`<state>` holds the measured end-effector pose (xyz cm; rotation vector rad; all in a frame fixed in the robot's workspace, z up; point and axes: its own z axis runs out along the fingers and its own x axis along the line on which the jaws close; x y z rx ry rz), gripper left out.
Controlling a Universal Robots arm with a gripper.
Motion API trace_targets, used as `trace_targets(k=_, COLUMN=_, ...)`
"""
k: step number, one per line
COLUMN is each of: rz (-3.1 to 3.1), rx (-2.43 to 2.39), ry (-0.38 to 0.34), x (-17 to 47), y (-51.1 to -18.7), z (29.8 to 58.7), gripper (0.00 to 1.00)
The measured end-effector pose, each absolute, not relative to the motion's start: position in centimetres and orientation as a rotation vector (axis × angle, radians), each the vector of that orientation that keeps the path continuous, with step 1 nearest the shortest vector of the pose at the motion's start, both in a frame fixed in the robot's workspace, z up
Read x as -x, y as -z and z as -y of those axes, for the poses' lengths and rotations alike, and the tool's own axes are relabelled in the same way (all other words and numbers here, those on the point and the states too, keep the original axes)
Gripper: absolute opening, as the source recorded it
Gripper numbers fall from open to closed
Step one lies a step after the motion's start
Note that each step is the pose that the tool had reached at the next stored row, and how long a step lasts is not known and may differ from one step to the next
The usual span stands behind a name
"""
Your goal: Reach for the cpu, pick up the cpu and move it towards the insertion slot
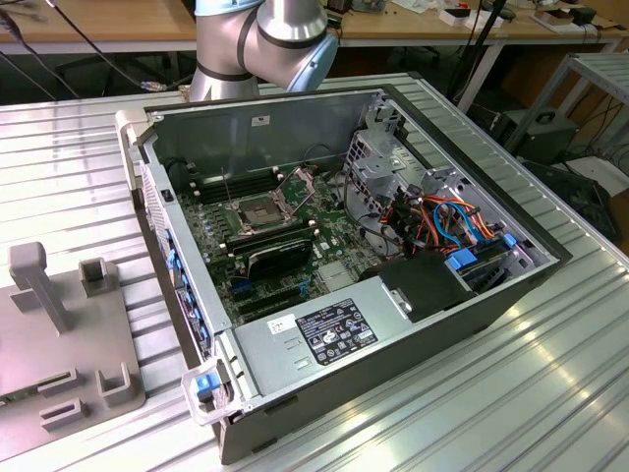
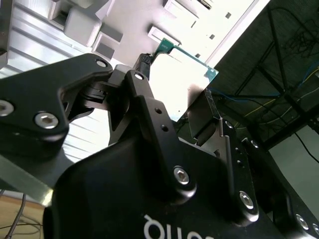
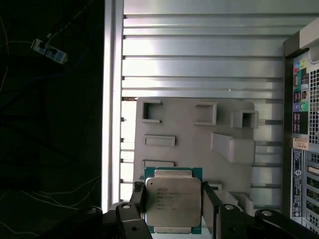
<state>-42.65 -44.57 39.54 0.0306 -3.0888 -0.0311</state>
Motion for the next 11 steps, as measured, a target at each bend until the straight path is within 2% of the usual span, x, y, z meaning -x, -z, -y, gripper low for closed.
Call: trace_targets(k=11, rz=3.089, rx=-0.031, ry=0.031, x=41.97, y=-39.54, z=44.57, gripper=0.55)
